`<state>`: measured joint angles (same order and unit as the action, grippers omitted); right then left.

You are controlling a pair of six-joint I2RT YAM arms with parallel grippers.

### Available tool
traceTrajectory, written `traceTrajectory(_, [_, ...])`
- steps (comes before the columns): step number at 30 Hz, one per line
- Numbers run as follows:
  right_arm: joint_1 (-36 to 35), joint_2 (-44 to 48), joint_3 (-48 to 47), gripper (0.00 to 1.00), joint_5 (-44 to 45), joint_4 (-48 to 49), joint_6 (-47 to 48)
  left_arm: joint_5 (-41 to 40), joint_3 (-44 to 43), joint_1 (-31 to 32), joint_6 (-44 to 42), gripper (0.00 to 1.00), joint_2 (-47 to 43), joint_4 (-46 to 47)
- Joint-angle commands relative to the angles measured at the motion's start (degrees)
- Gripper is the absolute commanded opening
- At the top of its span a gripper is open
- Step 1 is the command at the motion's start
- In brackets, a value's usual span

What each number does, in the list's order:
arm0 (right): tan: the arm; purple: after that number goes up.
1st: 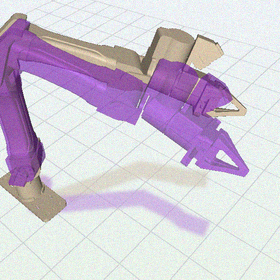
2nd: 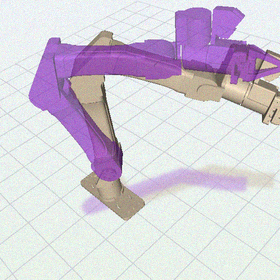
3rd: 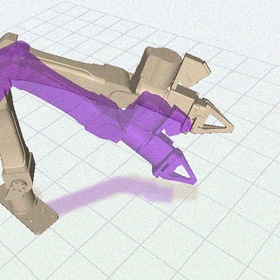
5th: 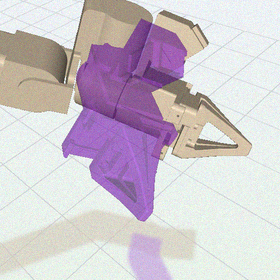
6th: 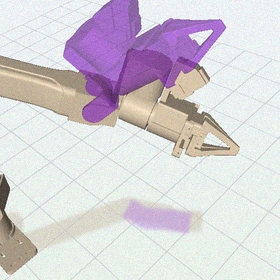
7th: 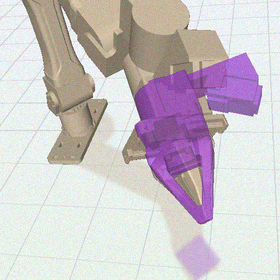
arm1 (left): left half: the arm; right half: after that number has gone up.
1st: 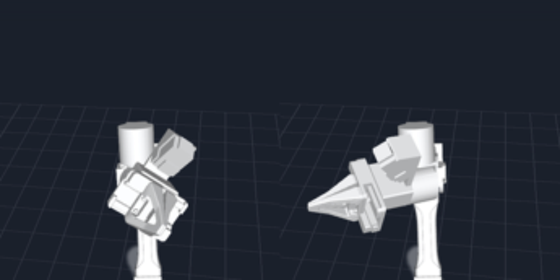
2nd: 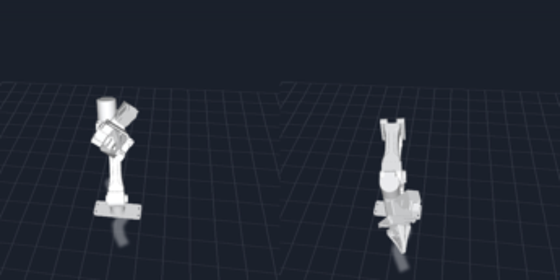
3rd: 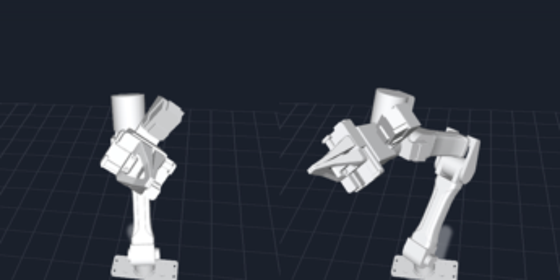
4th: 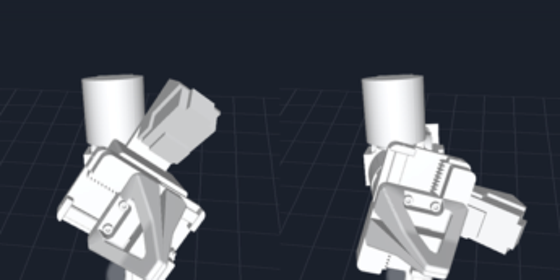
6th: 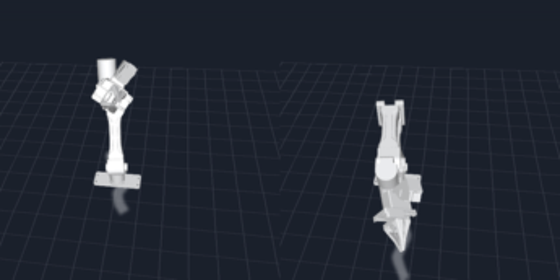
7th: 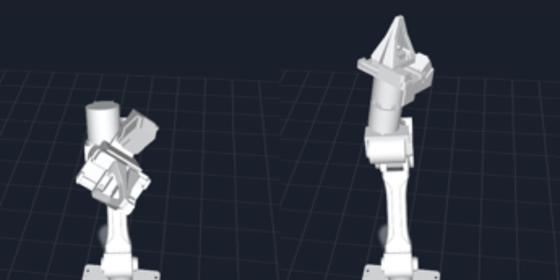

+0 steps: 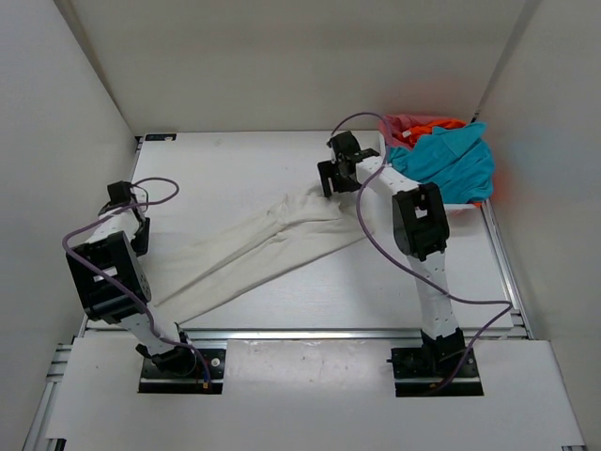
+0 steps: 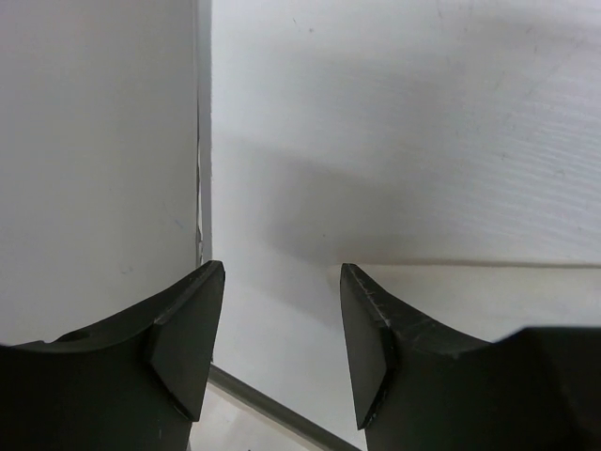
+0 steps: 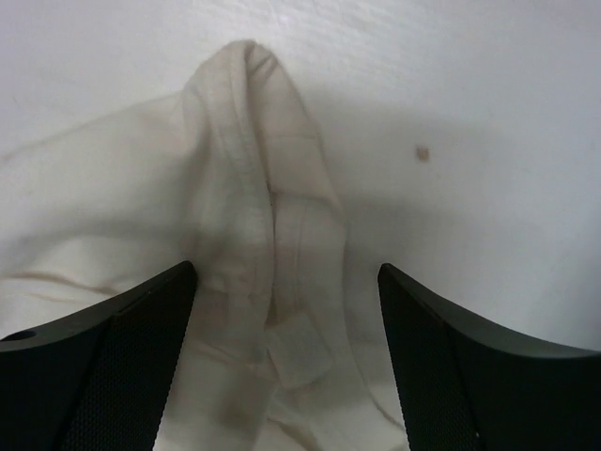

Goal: Fold and stack the t-shirts
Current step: Rotate the tshirt 90 degrees

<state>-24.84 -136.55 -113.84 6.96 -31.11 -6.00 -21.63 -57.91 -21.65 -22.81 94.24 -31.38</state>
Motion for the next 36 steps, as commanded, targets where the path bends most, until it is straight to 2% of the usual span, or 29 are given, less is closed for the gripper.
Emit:
traceTrajectory(1, [1.6, 9.8, 6.9, 0.83, 2.2, -1.1, 0.3, 2.3, -1.5, -0.8, 1.5, 0.63, -1.8, -1.2])
traceTrajectory(6, [0.7, 22.7, 18.8, 0.82, -2.9, 0.5, 2.2, 2.3, 3.8, 1.5, -1.0, 0.64, -4.9, 1.3])
traceTrajectory(10, [-1.5, 32.5, 28.6, 0.82, -2.9, 0.9, 2.4, 3.6, 6.9, 3.0, -1.7, 0.64, -6.7, 2.2])
traceTrajectory(12, [-1.6, 35.6, 32.4, 0.79, -2.7, 1.2, 1.6, 3.4, 8.1, 3.6, -2.4, 0.64, -7.0, 2.8])
traceTrajectory(16, [0.6, 40.0, 41.0, 0.73, -8.9, 0.4, -5.1, 2.1, 9.0, 4.3, -3.8, 0.64, -6.9, 4.0])
traceTrajectory(19, [1.4, 40.0, 44.8, 0.73, -10.7, 2.5, -7.8, 2.1, 8.8, 3.9, -4.1, 0.64, -6.7, 3.3])
traceTrajectory(25, [5.1, 35.0, 44.8, 0.72, -10.3, 4.2, -15.6, 1.8, 8.0, 3.5, -4.2, 0.64, -6.4, 2.0])
traceTrajectory(30, [4.2, 30.9, 44.1, 0.71, -10.7, 4.8, -18.6, 1.7, 6.8, 2.3, -2.8, 0.64, -5.4, 0.4])
traceTrajectory(36, [5.1, 24.5, 39.5, 0.56, -10.7, 2.5, -20.3, 1.9, 6.3, -0.1, -2.5, 0.64, -4.8, -1.1])
